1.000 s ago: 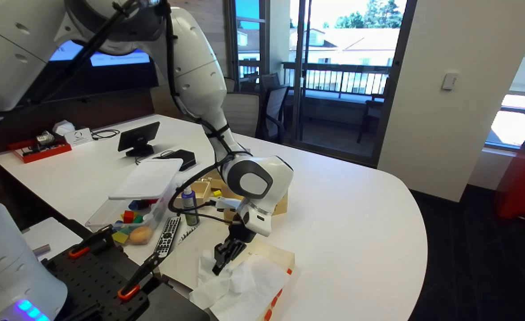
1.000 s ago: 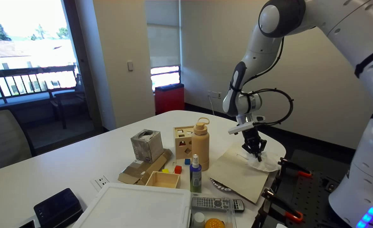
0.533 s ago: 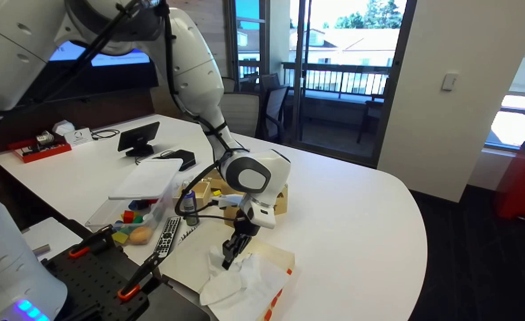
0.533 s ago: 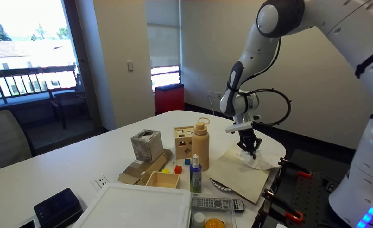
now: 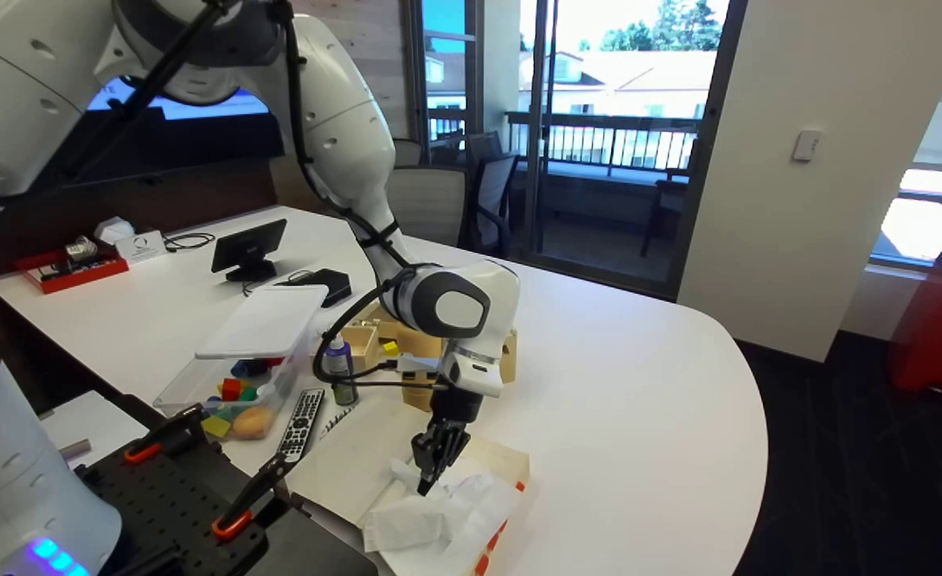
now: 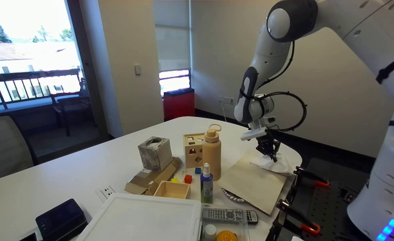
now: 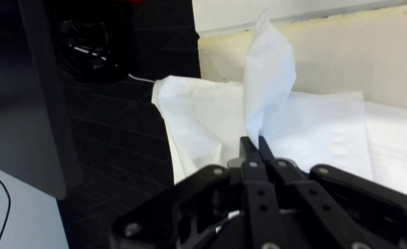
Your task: Pick the paper towel and wipe the surface of the paper then place it back down
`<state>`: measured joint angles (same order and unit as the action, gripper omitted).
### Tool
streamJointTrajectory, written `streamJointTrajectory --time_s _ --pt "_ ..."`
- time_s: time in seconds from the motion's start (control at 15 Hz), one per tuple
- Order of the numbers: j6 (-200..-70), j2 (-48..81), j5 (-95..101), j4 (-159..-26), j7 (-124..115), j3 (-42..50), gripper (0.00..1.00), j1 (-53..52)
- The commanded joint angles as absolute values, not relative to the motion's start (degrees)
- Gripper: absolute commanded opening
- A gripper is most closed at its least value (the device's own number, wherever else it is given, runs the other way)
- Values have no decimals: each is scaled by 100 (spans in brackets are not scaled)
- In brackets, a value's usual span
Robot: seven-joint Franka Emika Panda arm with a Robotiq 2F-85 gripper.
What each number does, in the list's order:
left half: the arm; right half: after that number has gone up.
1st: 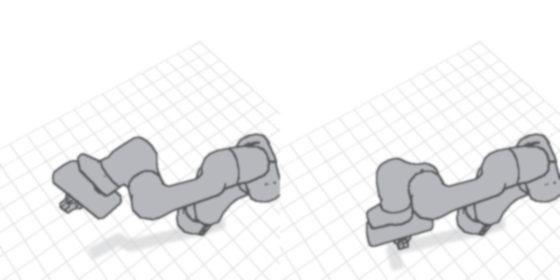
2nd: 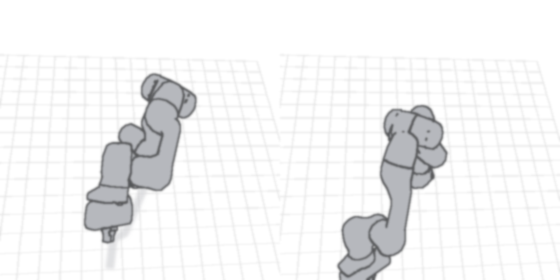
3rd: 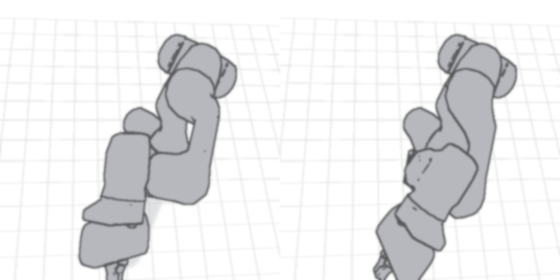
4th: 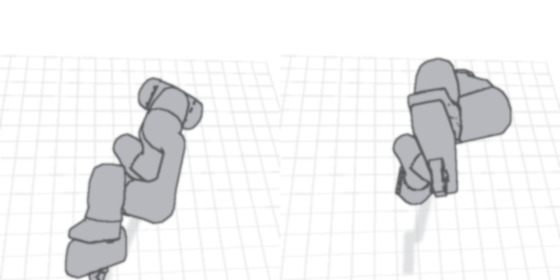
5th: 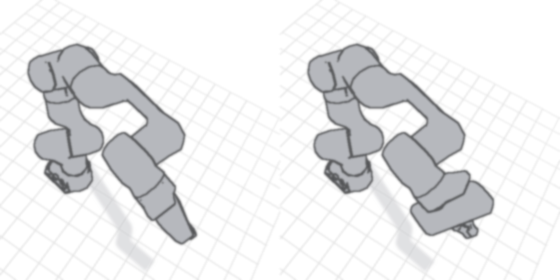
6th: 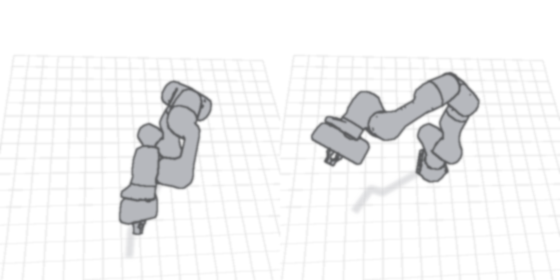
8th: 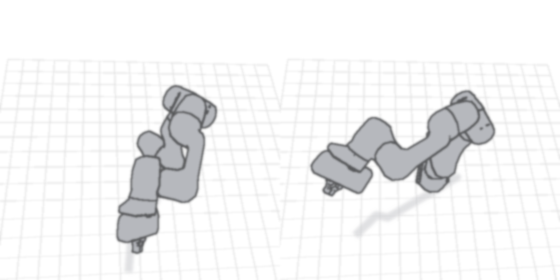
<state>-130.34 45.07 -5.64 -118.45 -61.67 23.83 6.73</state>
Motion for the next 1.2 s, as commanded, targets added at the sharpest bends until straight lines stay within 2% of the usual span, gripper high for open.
streamJointTrajectory --time_s 0.0,0.27,0.8,1.13 --pt "-13598 4600 -312 -11896 -6561 2458 0 492" --pt "-14499 4631 -511 -11941 -6297 2222 0 633" --pt "-16224 4250 -1826 -12273 -4590 966 0 1645" --pt "-16470 4092 -2220 -12440 -4165 987 0 1597"
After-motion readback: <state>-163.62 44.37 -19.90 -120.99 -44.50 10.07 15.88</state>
